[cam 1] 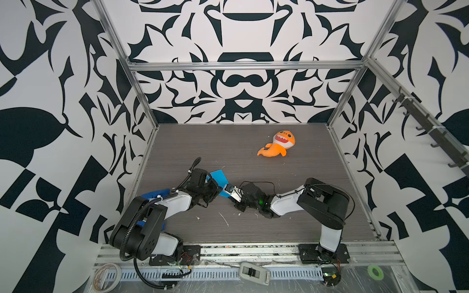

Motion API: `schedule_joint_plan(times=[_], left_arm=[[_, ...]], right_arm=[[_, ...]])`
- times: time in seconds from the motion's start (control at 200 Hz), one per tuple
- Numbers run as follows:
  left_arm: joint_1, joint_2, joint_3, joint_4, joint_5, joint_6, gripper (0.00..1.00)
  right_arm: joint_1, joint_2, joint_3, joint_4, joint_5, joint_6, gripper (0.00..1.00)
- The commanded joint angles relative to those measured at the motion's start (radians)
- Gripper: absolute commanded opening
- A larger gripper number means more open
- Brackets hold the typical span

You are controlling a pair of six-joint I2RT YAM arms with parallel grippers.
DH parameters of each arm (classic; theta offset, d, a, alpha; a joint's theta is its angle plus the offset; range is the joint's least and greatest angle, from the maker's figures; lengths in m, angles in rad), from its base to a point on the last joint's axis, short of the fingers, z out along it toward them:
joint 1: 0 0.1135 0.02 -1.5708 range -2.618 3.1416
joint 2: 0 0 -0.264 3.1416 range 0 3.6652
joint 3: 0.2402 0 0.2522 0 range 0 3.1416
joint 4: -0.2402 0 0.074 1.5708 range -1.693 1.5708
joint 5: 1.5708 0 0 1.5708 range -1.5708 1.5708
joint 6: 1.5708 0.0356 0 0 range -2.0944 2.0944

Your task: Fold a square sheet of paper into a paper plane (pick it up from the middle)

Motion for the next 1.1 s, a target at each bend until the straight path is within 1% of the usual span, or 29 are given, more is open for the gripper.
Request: schedule_joint_plan(times=[0.0, 0.26, 0.385, 0.59, 0.745, 0.92, 1.03, 1.095], left_arm=[[-0.002, -0.014, 0.033, -0.014, 0.008, -0.016, 0.07], [-0.002, -0.019, 0.034, -0.018, 0.008, -0.027, 0.08], [-0.001, -0.020, 0.034, -0.021, 0.007, -0.029, 0.08], [-0.001, -0.016, 0.041, -0.028, 0.006, -0.033, 0.09], [-0.002, -0.015, 0.042, -0.031, 0.005, -0.035, 0.12], [0.004, -0.037, 0.041, -0.050, -0.006, -0.032, 0.22], [0.034, -0.063, 0.038, -0.078, -0.007, -0.018, 0.35], [0.055, -0.084, 0.028, -0.084, -0.002, -0.014, 0.44]], right_arm=[[0.011, 0.004, 0.033, 0.075, 0.035, -0.014, 0.26], [0.016, 0.036, 0.034, 0.135, 0.090, -0.015, 0.22], [0.017, 0.050, 0.039, 0.161, 0.117, -0.017, 0.22], [0.019, 0.068, 0.037, 0.173, 0.108, -0.022, 0.22], [0.019, 0.070, 0.034, 0.175, 0.106, -0.022, 0.19], [0.019, 0.070, 0.021, 0.184, 0.099, -0.014, 0.11], [0.019, 0.053, 0.001, 0.192, 0.087, -0.004, 0.09], [0.019, 0.043, -0.013, 0.193, 0.077, 0.004, 0.09]])
